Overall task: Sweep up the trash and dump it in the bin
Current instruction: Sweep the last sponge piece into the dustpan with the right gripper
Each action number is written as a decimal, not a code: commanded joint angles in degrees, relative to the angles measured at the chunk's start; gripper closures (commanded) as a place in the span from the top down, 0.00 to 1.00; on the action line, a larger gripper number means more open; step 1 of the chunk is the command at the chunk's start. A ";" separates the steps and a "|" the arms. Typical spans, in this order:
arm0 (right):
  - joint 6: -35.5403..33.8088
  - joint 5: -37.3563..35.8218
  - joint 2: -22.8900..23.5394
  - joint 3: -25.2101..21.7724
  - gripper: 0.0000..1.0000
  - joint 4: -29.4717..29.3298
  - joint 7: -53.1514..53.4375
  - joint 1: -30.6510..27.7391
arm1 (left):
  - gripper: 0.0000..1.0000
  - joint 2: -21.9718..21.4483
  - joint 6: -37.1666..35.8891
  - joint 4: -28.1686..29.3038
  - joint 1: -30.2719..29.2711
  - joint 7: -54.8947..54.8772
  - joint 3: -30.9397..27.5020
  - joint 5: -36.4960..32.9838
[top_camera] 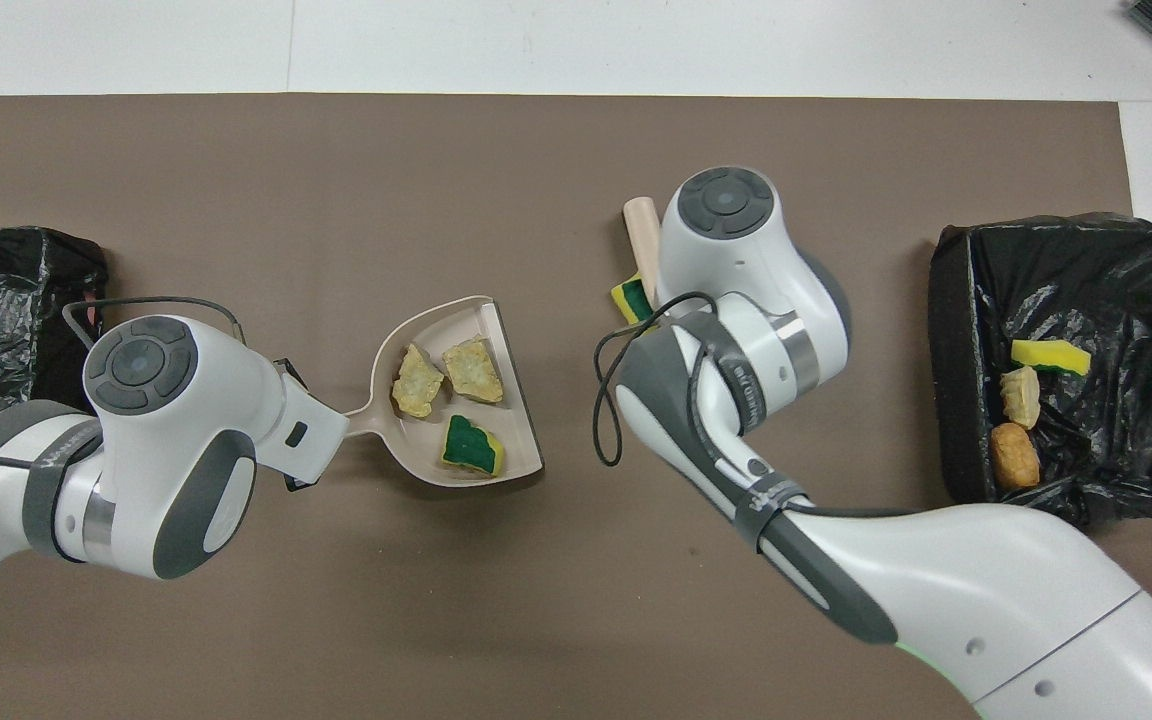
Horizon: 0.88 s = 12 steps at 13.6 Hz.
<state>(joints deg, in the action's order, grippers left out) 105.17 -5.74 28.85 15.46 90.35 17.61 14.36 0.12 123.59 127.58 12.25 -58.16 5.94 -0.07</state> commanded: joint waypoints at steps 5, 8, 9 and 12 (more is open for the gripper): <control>1.17 11.69 -4.51 0.10 0.00 4.48 6.37 7.43 | 0.00 -1.18 1.56 1.44 0.67 1.03 -0.57 0.60; 6.26 14.69 -2.49 0.10 0.00 3.96 13.04 12.34 | 0.00 -1.18 1.56 1.44 0.67 1.03 -0.57 0.60; 6.45 15.83 -2.40 0.01 0.00 3.43 15.06 13.49 | 0.00 -1.18 1.56 1.44 0.67 1.03 -0.57 0.60; 5.58 18.30 -1.79 0.01 0.00 0.00 19.20 16.57 | 0.00 -1.18 1.56 1.44 0.67 1.03 -0.57 0.60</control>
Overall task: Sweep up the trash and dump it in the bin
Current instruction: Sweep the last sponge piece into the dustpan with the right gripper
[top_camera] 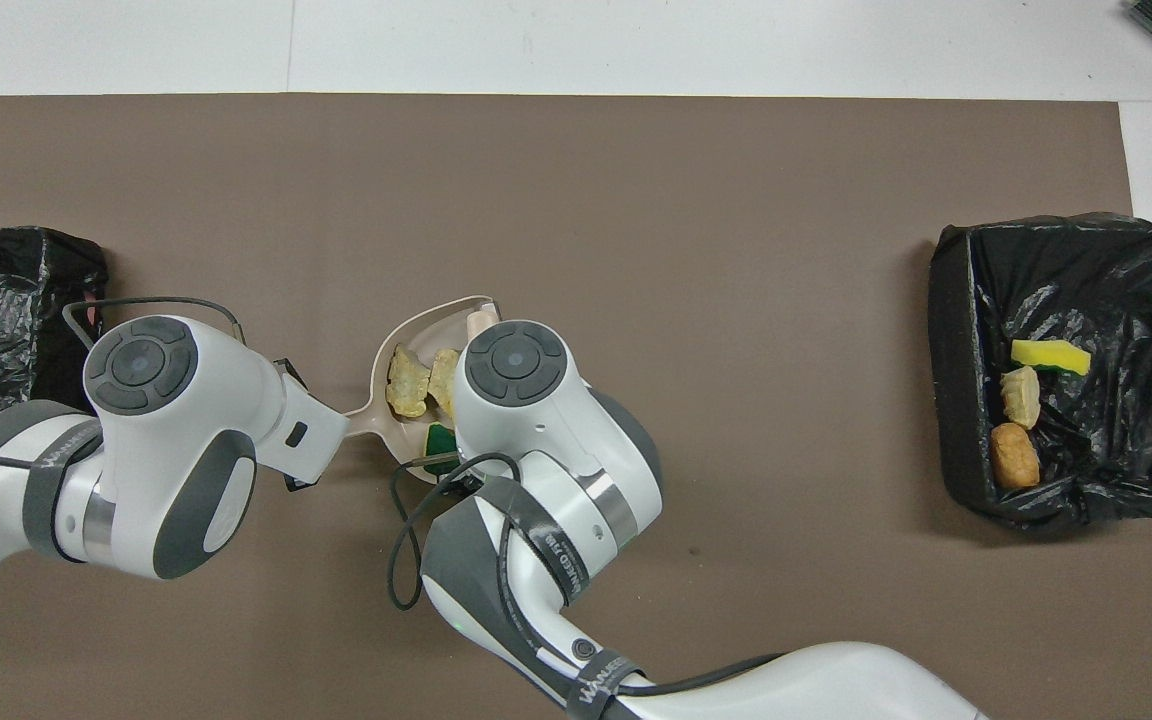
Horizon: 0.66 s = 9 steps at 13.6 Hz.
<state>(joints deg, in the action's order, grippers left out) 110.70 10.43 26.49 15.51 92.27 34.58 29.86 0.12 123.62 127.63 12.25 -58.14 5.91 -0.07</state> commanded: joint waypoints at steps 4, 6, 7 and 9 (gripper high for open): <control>-1.97 1.09 -0.56 -0.38 0.00 -3.41 3.12 0.47 | 0.00 -1.18 1.54 1.39 0.67 1.01 -0.55 0.59; -4.95 0.47 -2.75 -0.65 0.00 -3.33 3.30 0.47 | 0.00 -1.18 1.54 1.39 0.67 1.01 -0.55 0.59; -6.97 0.03 -4.50 -0.74 0.00 -3.24 3.21 -0.23 | 0.00 -1.18 1.54 1.39 0.59 1.01 -0.55 0.59; -9.18 0.20 -8.37 -0.39 0.00 -3.24 3.21 -2.86 | 0.00 -1.18 1.54 1.39 0.58 1.01 -0.55 0.59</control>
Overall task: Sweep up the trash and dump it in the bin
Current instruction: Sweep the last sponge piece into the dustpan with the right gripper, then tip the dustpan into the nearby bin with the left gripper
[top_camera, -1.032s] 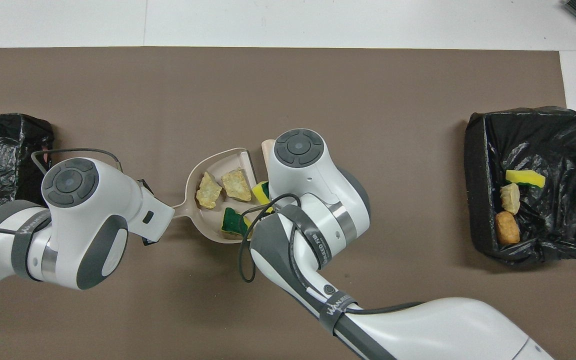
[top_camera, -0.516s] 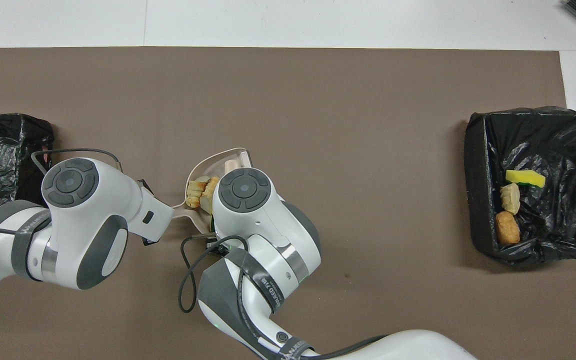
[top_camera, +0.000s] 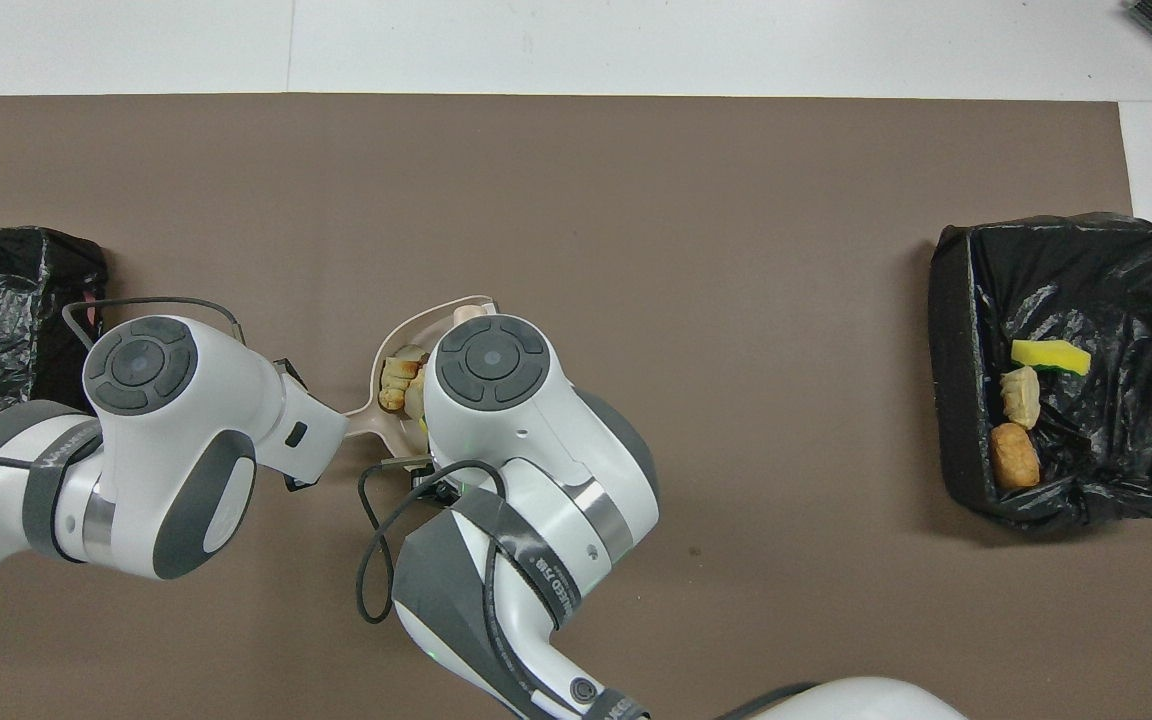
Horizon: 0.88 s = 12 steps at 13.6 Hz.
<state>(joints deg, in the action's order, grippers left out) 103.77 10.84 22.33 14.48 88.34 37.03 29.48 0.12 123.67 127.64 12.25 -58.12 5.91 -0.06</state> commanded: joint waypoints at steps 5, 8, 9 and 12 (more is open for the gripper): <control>-3.49 -0.29 -5.89 0.46 0.00 1.57 1.64 -2.40 | 0.00 -1.18 1.14 1.12 0.23 0.91 -0.64 1.99; -2.43 -0.38 -7.12 0.37 0.00 4.55 0.85 -2.76 | 0.00 -1.88 -0.70 0.16 -0.91 0.82 -0.73 2.17; -2.26 -0.38 -7.65 0.37 0.00 5.43 0.94 -2.76 | 0.00 -1.97 -2.54 -0.72 -1.69 0.73 -0.73 2.17; -2.08 -0.46 -11.50 0.46 0.00 11.47 1.46 -2.14 | 0.00 -3.10 -10.53 -4.05 -6.87 -0.14 -0.82 2.17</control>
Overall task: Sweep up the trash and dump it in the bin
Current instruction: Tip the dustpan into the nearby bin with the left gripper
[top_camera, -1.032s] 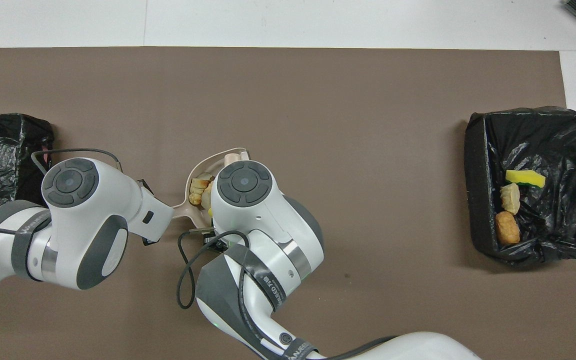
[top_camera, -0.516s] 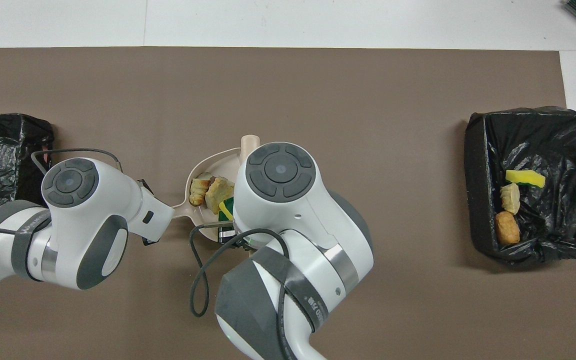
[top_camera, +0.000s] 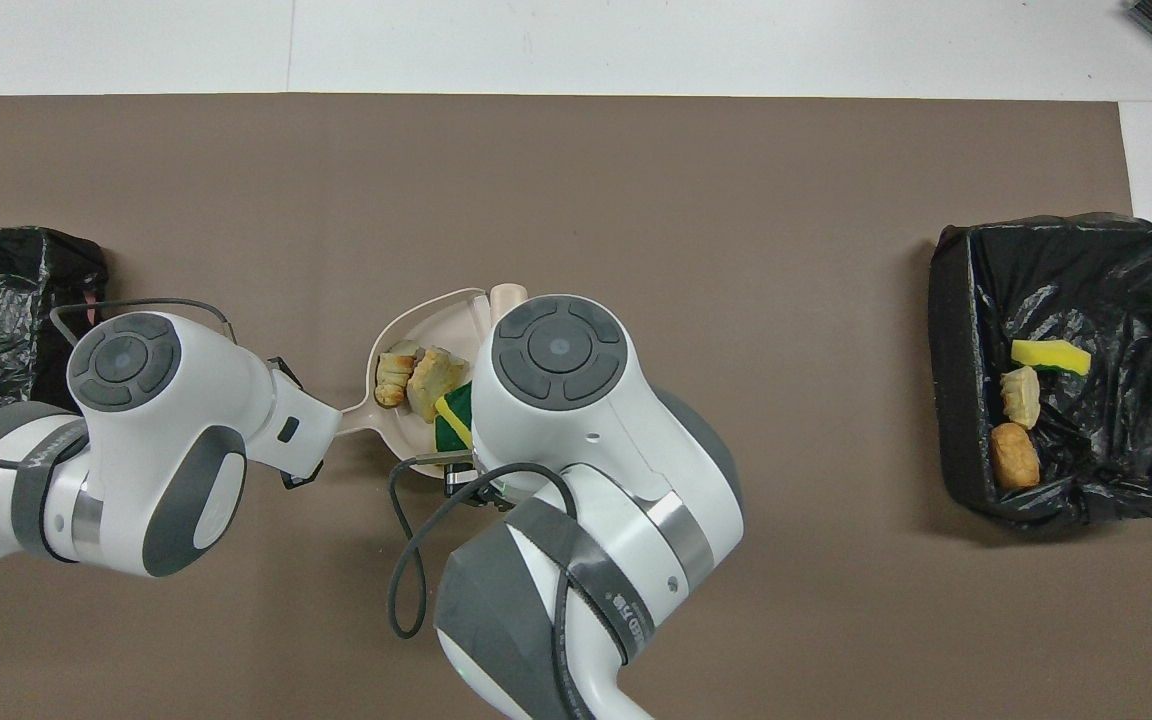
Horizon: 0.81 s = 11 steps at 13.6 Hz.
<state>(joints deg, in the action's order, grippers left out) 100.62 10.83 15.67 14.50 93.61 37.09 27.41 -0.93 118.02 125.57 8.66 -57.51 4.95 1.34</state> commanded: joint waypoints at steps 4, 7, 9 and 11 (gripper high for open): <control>6.41 -0.29 -9.60 0.52 0.00 17.01 8.14 5.00 | 0.00 -4.07 -9.91 -4.62 -12.67 -0.94 -0.03 0.77; 15.01 -0.29 -9.70 0.61 0.00 23.61 14.39 10.81 | 0.00 -4.08 -9.83 -9.09 -19.27 -4.52 -0.11 0.77; 17.41 -0.20 -9.26 0.61 0.00 25.65 15.21 12.93 | 0.00 -3.99 -9.30 -11.47 -23.22 -7.96 -0.11 1.99; 19.77 0.24 -9.26 0.70 0.00 27.49 15.12 13.20 | 0.00 -3.64 -9.13 -13.15 -28.31 -11.81 -0.11 4.62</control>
<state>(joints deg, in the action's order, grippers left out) 117.57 10.84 8.05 15.20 118.39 51.64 41.10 -4.55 109.52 114.40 -15.02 -65.08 4.22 3.26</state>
